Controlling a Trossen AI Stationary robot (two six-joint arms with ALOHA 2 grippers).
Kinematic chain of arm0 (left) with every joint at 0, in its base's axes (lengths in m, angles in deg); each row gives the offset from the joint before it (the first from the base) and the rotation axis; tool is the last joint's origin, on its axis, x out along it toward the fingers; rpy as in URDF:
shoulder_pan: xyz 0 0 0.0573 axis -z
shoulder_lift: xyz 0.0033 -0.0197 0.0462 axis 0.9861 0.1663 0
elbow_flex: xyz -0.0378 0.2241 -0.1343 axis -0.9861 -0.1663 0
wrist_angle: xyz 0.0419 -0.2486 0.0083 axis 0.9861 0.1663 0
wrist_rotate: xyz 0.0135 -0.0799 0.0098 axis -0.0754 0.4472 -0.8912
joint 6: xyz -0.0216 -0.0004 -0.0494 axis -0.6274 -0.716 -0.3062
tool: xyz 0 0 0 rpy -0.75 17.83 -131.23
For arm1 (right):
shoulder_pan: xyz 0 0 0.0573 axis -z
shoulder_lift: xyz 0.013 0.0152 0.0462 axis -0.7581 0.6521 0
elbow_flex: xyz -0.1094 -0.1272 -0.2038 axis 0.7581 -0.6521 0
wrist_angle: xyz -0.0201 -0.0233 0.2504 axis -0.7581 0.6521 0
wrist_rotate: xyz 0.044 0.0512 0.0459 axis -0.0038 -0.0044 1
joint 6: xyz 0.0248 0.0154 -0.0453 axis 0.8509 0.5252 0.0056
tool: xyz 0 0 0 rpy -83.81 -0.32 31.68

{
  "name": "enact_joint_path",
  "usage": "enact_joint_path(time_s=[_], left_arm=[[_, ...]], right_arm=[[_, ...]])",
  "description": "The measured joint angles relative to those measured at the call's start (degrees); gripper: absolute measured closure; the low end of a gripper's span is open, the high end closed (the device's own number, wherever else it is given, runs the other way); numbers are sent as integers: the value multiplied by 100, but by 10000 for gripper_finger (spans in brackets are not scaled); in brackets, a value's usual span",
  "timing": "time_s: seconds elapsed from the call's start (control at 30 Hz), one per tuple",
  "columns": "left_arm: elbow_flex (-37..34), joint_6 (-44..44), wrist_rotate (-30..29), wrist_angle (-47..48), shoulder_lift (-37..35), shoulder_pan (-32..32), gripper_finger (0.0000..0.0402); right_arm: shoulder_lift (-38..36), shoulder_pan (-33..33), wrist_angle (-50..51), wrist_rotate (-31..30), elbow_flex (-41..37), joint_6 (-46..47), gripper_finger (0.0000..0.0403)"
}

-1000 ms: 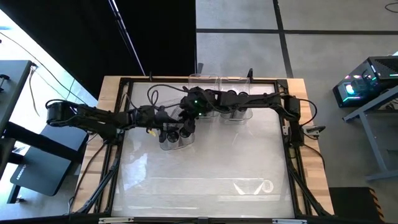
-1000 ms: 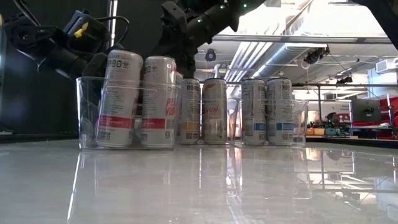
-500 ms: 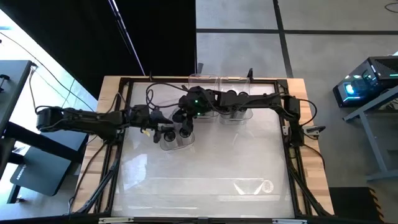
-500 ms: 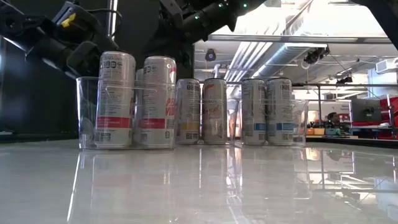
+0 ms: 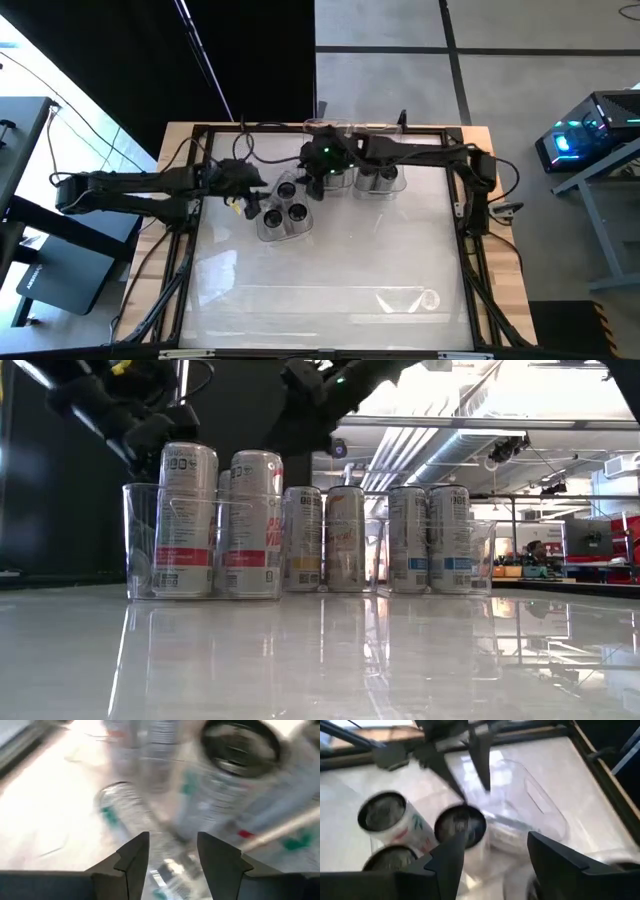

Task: Sort soda cans
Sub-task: Adjust the white pink soda cans

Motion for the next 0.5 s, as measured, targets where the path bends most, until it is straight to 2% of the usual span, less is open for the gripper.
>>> enact_joint_path(time_s=[0.1,0.2,0.33,0.5], left_arm=[[358,-249,-495,608,95,-6,242],[630,-562,-642,937,288,-12,241],[1041,-747,-299,1224,691,-145,225],[1469,-957,-19,1853,1341,-350,172]], right_arm=[[-242,-8,454,-322,2,-118,190],[-375,-39,853,-472,2,-121,190],[-407,-125,1217,-488,-4,-241,190],[-405,-287,1417,-491,-206,-417,190]])
